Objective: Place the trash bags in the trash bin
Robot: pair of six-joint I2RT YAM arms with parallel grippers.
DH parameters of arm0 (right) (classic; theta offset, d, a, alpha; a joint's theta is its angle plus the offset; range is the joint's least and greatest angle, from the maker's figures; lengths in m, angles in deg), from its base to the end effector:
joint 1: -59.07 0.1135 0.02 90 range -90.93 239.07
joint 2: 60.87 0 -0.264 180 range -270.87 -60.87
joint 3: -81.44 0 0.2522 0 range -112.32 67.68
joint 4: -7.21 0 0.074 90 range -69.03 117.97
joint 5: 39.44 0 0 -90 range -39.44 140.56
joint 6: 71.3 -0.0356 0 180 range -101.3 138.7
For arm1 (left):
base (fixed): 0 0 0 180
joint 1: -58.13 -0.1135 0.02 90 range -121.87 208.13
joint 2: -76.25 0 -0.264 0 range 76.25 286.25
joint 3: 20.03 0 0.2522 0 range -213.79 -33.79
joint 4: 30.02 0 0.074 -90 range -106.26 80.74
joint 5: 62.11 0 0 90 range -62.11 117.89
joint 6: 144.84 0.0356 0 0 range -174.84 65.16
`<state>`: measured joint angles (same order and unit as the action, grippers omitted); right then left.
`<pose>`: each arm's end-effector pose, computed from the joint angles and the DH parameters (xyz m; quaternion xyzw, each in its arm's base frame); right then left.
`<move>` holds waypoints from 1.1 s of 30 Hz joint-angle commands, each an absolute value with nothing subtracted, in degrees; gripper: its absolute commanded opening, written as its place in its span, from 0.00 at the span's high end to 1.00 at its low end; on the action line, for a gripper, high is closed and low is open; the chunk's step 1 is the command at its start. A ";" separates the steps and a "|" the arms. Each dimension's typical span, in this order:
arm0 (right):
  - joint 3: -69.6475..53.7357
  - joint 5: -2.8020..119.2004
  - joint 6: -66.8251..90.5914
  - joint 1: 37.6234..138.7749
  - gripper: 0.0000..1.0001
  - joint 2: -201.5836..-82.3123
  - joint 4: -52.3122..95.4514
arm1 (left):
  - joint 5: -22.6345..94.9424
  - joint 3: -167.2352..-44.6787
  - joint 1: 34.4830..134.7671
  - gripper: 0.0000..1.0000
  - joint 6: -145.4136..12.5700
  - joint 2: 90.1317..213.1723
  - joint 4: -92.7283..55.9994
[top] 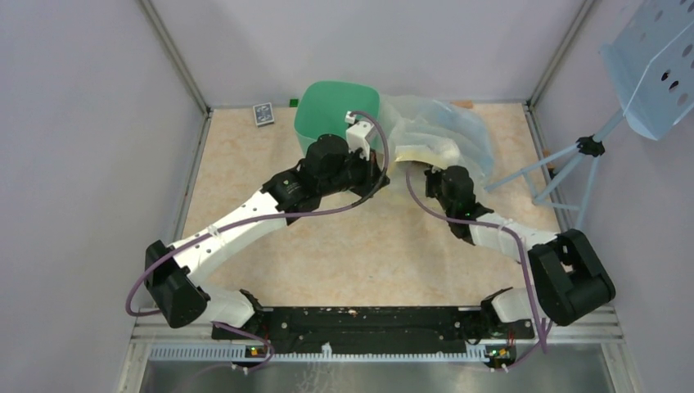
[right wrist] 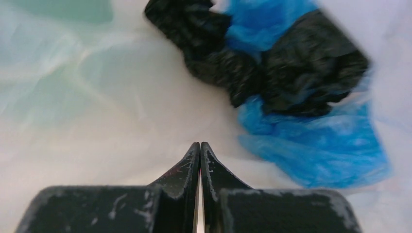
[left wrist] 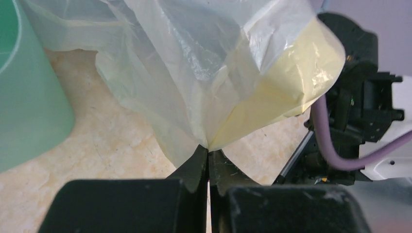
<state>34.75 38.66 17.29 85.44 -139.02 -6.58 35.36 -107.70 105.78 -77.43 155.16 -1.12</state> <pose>0.2583 0.1198 0.2072 -0.1138 0.7972 0.0597 0.5899 0.2129 -0.2404 0.3733 0.2139 0.7905 -0.3724 0.4366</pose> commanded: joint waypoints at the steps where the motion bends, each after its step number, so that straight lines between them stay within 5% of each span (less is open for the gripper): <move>1: 28.62 29.98 13.11 83.35 0.94 -140.55 -6.50 | 39.46 -107.18 105.68 1.00 -78.13 154.90 -1.33; 13: 20.94 17.14 -0.52 78.36 0.41 -145.69 8.48 | 45.81 -104.50 105.07 1.00 -80.74 154.91 -6.49; 25: 11.86 18.06 -19.96 72.84 0.34 -155.82 18.38 | 49.56 -99.72 104.29 1.00 -82.47 158.36 -10.73; 30: 6.71 14.10 -22.70 72.35 0.42 -160.33 26.74 | 51.10 -99.76 104.31 1.00 -82.61 160.95 -11.42; 33: 8.36 15.95 -21.46 72.34 0.82 -158.62 24.38 | 52.42 -100.45 104.27 1.00 -82.62 163.09 -11.76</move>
<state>9.42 16.56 -19.98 72.87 -160.06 23.63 49.63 -99.74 104.50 -82.20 161.32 -8.34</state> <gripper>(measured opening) 0.395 0.005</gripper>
